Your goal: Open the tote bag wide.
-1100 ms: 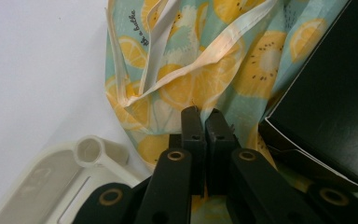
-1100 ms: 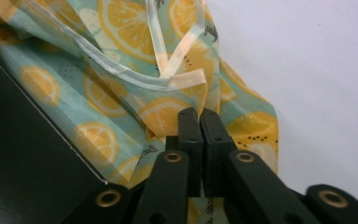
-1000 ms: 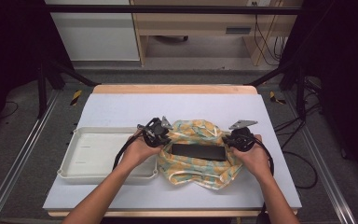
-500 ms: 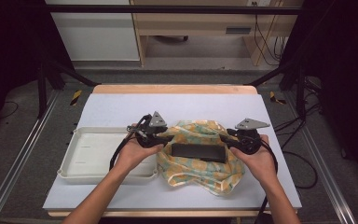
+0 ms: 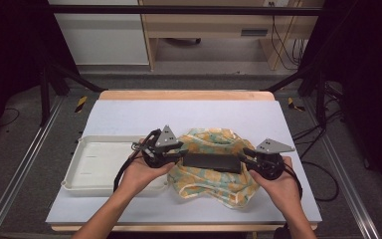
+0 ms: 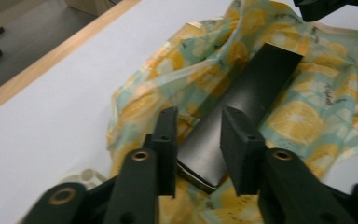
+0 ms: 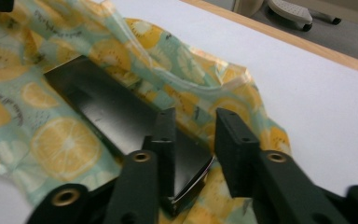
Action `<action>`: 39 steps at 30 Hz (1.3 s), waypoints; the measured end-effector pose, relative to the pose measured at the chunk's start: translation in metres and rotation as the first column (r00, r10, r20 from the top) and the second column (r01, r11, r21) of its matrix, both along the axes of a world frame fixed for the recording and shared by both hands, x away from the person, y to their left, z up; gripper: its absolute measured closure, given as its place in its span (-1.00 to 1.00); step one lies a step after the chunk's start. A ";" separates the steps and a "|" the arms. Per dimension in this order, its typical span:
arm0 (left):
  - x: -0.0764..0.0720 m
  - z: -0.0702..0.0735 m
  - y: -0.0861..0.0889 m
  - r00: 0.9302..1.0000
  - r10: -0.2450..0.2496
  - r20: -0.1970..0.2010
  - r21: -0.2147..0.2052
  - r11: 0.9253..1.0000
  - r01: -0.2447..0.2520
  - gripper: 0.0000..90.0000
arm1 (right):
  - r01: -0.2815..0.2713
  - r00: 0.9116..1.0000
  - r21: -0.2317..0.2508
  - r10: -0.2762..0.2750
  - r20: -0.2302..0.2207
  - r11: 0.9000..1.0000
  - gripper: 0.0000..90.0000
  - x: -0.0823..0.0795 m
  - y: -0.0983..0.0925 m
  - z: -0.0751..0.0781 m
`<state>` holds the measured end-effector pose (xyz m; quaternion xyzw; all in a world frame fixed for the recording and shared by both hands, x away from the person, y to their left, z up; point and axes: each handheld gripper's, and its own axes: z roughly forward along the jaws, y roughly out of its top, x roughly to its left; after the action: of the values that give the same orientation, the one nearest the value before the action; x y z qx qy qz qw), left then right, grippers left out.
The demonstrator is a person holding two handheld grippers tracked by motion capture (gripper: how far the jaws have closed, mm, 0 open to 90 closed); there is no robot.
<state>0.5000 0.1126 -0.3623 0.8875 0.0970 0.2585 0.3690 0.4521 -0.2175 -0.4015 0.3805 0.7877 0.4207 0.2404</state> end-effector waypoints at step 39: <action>-0.031 -0.087 -0.028 0.995 -0.032 -0.097 0.125 0.991 0.044 1.00 | -0.210 0.972 -0.141 0.191 -0.139 0.967 0.94 -0.021 0.058 -0.063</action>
<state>0.4685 0.0844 -0.4496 0.9220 0.0809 0.2149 0.3118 0.4315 -0.1592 -0.4650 0.3043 0.8659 0.3559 0.1759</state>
